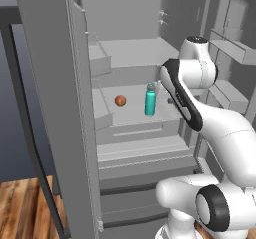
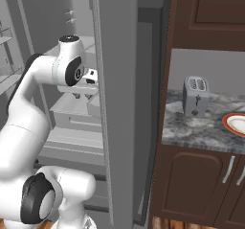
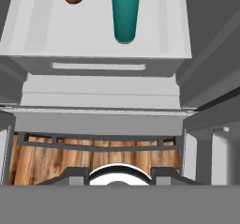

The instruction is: Pick onion from the fridge and place it on the plate on the counter.

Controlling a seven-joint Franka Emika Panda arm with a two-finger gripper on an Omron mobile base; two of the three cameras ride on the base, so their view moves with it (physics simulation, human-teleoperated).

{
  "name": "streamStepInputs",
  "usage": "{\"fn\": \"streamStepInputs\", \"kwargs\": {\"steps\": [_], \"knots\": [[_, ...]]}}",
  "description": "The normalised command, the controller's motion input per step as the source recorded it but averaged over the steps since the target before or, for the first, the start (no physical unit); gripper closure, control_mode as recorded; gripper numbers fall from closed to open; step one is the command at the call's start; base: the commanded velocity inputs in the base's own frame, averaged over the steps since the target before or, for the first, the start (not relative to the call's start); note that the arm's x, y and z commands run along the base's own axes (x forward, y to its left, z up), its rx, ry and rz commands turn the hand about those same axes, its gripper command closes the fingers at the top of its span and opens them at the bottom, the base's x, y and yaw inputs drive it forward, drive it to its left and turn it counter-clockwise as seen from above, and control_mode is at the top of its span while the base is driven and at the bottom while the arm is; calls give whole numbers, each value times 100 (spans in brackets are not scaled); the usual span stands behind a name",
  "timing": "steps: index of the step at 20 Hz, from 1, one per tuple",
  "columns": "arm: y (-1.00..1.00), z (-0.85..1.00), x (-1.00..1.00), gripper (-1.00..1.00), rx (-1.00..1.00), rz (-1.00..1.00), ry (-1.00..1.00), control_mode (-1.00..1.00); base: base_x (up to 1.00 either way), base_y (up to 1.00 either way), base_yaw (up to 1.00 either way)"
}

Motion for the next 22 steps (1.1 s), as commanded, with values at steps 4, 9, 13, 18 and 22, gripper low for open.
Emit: {"fn": "streamStepInputs", "kwargs": {"steps": [4, 9, 13, 18, 22], "knots": [[1, 0, -11, -100, 0, 0, -2, -100, 0, 0, 0], [27, 0, -19, -100, 0, 0, -5, -100, 0, 0, 0], [44, 0, -6, -100, 0, 0, -6, -100, 0, 0, 0], [31, 0, 0, -100, 0, 0, -9, -100, 0, 0, 0], [22, -3, 1, -100, 0, 0, -5, -100, 0, 0, 0]]}}
